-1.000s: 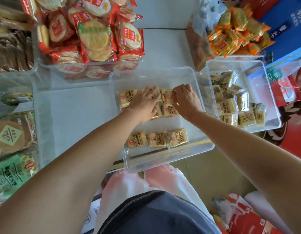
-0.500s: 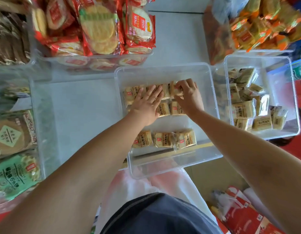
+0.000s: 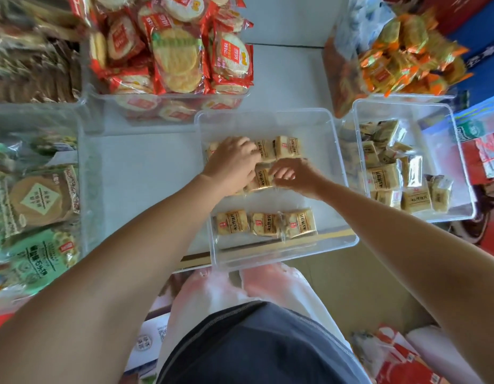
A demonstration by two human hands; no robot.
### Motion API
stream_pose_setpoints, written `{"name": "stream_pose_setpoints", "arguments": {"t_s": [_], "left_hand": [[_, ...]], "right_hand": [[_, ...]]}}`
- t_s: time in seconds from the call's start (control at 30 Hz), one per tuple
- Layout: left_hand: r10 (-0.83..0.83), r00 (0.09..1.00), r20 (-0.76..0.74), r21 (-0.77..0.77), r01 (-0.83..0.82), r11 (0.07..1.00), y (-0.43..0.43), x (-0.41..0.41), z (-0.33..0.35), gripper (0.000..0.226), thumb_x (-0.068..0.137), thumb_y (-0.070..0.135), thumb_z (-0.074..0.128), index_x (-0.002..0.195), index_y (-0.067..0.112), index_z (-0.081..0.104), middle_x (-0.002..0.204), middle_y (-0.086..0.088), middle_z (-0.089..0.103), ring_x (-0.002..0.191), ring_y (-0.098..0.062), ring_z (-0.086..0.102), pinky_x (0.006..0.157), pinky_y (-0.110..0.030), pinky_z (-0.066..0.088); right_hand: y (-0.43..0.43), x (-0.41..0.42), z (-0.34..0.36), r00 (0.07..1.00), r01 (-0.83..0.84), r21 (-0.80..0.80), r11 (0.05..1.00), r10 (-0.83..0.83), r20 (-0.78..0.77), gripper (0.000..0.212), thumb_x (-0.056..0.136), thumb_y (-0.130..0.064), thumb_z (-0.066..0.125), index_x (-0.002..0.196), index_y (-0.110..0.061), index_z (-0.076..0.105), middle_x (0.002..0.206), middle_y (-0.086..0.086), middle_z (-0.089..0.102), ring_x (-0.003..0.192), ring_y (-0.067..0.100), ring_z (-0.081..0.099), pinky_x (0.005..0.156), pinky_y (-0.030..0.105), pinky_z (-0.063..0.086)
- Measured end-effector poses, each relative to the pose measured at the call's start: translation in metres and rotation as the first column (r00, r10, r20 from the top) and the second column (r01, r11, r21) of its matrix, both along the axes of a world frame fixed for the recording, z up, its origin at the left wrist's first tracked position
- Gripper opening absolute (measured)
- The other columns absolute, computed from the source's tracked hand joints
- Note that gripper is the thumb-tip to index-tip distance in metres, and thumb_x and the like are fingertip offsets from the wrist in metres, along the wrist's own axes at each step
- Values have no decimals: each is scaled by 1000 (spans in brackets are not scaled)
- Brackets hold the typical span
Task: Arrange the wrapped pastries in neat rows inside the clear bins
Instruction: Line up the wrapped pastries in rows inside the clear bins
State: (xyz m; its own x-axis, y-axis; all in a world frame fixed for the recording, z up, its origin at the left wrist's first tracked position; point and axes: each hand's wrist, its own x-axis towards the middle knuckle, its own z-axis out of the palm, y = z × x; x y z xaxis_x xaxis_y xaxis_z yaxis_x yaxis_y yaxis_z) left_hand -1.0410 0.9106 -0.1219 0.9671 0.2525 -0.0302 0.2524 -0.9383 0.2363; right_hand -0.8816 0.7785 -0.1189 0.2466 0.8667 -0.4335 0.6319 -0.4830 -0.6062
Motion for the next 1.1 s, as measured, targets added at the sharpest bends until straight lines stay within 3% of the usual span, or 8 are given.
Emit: {"name": "stream_pose_setpoints", "arguments": {"t_s": [0.13,0.3,0.43,0.6,0.7,0.8,0.93,1.1], "left_hand": [[69,988,141,57,-78,995,8,-40,-3,25,90,18,54,106,11,71,119,-10,66,125,-30,50,112,-48,28],[96,977,189,3,-98,995,-3,-87,-16,50,95,34,32,125,10,63,145,-12,48,144,-30,28,120,-50,10],[99,978,185,-9,-99,995,-11,-104,-23,54,99,34,27,140,7,50,157,-9,29,149,-25,13,121,-49,9],[109,973,203,-9,-110,994,-12,-108,-25,53,100,30,26,142,5,46,156,-9,32,149,-24,14,121,-48,11],[107,972,207,-12,-107,994,-12,-108,-26,52,99,28,28,140,4,48,154,-10,35,148,-25,17,120,-50,13],[112,975,192,1,-114,993,-13,-108,-28,50,98,27,30,140,4,48,154,-9,37,148,-25,17,119,-51,15],[123,972,199,-8,-124,992,-13,-107,-27,49,98,25,32,139,4,50,152,-9,40,148,-26,19,119,-53,17],[110,979,171,6,-113,994,-13,-107,-23,51,98,26,29,139,4,49,152,-10,40,148,-26,18,119,-53,17]], "right_hand": [[-6,-38,-8,975,-224,-174,959,219,-51,28,84,-18,67,112,-19,61,100,-9,60,85,2,56,88,27,49],[-12,-74,-35,962,-271,-215,938,269,-39,54,79,-22,73,128,-21,51,121,2,57,101,12,53,98,39,44],[-9,-90,-52,868,-369,-312,875,444,220,77,69,-44,78,135,-26,42,144,5,34,131,24,33,106,48,34],[-11,-104,-59,760,-377,-191,906,420,496,63,74,-38,73,125,-18,44,123,3,47,107,19,50,82,30,48],[-6,-100,-60,821,-237,-87,968,247,515,58,75,-37,74,119,-13,44,109,2,53,85,15,56,68,27,52],[0,-95,-63,834,-151,-73,986,167,526,55,74,-41,74,109,-13,42,96,0,55,76,14,57,60,27,51],[2,-89,-70,870,-174,-96,980,199,451,35,78,-41,70,94,-21,47,97,-5,54,82,13,56,67,27,52],[-5,-66,-53,901,-290,-144,946,320,292,40,72,-51,70,95,-25,49,95,-9,53,83,9,52,76,30,52]]}}
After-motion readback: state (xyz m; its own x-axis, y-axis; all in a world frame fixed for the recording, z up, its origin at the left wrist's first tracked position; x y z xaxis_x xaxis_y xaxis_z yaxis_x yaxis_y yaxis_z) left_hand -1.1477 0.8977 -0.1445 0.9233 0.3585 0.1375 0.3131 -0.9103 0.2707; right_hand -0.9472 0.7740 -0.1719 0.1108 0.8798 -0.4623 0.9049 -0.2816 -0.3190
